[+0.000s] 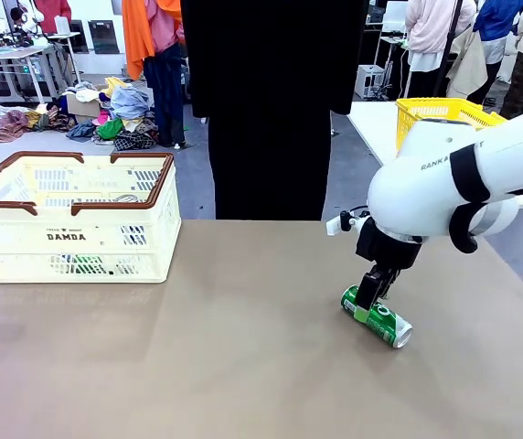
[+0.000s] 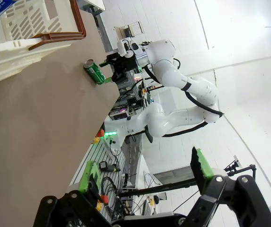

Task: Place the drinks into the Shopping basket.
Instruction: Pick up one drink and place it into the Shopping basket.

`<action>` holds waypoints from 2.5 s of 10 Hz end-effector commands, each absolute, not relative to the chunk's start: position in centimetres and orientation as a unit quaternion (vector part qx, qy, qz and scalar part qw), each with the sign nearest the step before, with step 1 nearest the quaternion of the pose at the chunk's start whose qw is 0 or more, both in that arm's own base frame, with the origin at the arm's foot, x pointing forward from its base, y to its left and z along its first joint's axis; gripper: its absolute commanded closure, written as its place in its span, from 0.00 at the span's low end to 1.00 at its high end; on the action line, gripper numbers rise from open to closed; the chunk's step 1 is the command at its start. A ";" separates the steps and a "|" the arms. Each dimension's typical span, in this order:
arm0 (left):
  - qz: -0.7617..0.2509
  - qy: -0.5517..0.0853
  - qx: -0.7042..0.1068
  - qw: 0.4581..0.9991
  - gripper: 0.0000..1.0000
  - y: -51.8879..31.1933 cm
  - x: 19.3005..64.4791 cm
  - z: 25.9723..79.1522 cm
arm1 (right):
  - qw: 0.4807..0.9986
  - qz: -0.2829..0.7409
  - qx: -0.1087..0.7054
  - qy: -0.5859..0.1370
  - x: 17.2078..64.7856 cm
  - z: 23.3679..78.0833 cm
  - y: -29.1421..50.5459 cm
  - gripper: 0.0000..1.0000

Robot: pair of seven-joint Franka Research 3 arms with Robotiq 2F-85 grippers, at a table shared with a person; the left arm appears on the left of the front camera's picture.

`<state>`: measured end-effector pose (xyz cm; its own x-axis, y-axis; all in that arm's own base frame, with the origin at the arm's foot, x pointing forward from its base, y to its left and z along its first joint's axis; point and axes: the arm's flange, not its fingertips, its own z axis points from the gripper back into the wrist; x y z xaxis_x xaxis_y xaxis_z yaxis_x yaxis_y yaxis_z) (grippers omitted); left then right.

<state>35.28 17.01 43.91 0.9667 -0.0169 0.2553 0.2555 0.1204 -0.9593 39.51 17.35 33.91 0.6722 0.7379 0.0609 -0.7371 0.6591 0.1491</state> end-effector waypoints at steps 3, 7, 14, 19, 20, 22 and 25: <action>-0.091 -0.089 -0.660 0.741 0.00 17.0 35.1 44.2 | 0.926 0.378 0.020 0.010 40.1 31.0 17.0 0.00; -0.091 -0.089 -0.660 0.741 0.00 17.0 35.1 44.2 | 0.928 0.370 0.033 0.016 40.6 30.3 17.1 0.00; -0.091 -0.089 -0.660 0.741 0.00 17.0 35.1 44.2 | 0.937 0.343 0.052 0.031 41.1 30.3 17.0 1.00; -0.091 -0.089 -0.660 0.741 0.00 17.0 35.1 44.2 | 0.959 0.236 0.155 0.010 42.7 37.4 21.5 1.00; -0.091 -0.089 -0.660 0.741 0.00 17.0 35.1 44.2 | 0.966 0.212 0.150 -0.014 43.2 38.4 24.2 1.00; -0.091 -0.089 -0.660 0.741 0.00 17.0 35.1 44.2 | 0.984 0.129 0.105 -0.059 43.6 37.9 30.9 1.00; -0.091 -0.089 -0.660 0.741 0.00 17.0 35.1 44.2 | 0.990 0.097 0.083 -0.062 42.3 36.0 41.3 1.00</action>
<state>35.29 17.01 43.92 0.9667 -0.0172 0.2553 0.2555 0.1204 -0.9593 41.01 37.43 36.06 0.9659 0.2049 0.1582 -0.2360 0.9482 0.2127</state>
